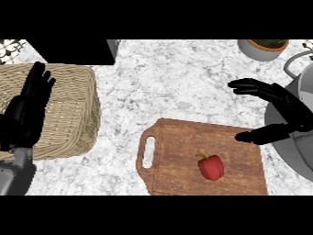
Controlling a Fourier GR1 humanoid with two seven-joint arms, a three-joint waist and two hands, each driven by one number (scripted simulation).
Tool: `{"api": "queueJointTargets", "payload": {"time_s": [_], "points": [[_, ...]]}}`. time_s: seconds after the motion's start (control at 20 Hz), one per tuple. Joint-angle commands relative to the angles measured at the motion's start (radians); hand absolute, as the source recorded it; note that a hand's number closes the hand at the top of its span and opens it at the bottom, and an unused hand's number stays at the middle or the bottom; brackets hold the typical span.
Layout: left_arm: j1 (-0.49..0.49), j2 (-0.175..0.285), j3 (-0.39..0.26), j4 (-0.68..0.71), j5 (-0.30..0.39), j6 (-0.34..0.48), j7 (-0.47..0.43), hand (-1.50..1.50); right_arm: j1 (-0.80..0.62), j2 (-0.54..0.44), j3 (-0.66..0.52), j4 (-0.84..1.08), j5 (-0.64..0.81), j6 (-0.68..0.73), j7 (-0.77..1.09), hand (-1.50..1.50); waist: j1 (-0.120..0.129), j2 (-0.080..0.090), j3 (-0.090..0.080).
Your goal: Pick the bell pepper from the cutting board and place it in the pot
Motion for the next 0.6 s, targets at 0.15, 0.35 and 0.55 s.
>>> {"api": "queueJointTargets", "payload": {"time_s": [0.15,0.35,0.55], "points": [[0.009,-0.004,0.032,0.020,0.009,-0.020,0.028,0.00,-0.013,-0.100,0.081,-0.135,0.118,0.119,0.101,-1.50,-0.023,-0.005,-0.003],[0.068,0.016,0.048,-0.003,0.008,-0.036,-0.013,0.00,-0.019,-0.182,0.196,-0.284,0.217,0.219,0.287,-1.50,-0.026,-0.014,-0.006],[0.016,-0.015,0.024,0.018,-0.017,-0.009,0.006,0.00,-0.083,-0.180,0.295,-0.372,0.347,0.269,0.441,-1.50,-0.027,-0.009,-0.005]]}}
